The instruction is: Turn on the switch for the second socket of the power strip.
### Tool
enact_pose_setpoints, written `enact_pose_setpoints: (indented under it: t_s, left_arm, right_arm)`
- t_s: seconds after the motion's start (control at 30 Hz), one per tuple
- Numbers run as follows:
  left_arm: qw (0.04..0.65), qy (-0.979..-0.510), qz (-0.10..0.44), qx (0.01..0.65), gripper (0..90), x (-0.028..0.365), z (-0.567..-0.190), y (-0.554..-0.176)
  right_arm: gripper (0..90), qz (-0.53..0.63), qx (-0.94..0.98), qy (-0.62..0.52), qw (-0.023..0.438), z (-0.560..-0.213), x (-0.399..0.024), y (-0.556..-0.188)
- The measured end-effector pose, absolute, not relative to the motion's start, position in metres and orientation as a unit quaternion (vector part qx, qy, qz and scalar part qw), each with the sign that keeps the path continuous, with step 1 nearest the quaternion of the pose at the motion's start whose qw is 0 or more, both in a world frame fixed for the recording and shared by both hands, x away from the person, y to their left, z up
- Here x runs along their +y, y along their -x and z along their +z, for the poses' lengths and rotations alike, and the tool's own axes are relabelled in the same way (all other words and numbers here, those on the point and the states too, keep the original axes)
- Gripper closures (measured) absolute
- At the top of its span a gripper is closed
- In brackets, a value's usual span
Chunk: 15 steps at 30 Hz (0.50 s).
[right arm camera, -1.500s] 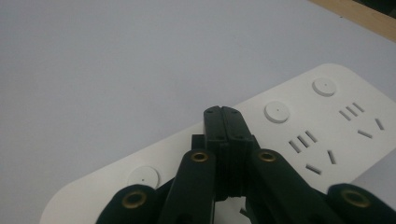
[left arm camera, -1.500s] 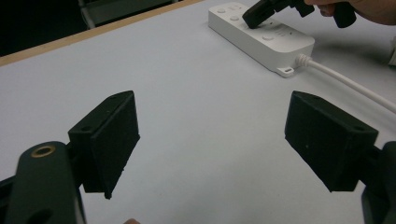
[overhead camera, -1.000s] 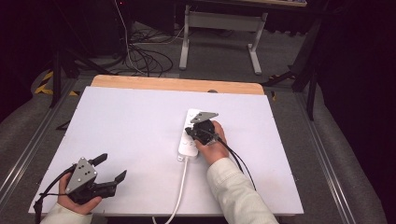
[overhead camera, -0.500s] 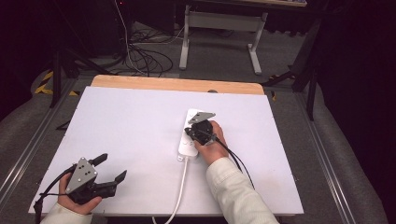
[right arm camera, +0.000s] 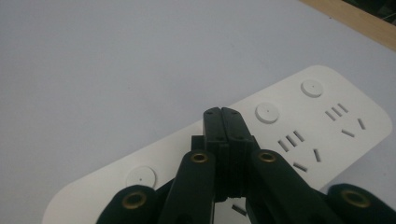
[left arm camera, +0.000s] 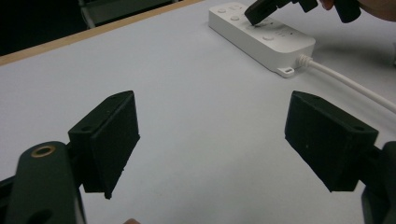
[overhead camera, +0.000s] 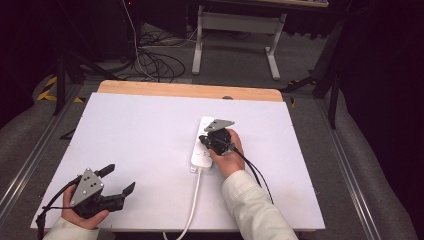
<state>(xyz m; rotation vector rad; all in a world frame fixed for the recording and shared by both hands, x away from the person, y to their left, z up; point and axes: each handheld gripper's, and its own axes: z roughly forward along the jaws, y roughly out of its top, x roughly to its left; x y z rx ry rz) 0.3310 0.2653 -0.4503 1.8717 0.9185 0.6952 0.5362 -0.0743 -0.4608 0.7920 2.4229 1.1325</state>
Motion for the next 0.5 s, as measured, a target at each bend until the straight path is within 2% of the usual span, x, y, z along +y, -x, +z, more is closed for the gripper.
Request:
enact_pose_setpoints:
  t_s: [0.5]
  left_arm:
    - [0.455,-0.759,0.279,0.372,18.0,0.265,-0.450,-0.332]
  right_arm:
    - [90.0,0.445,0.839,-0.261,0.173,-0.436,-0.081,-0.523]
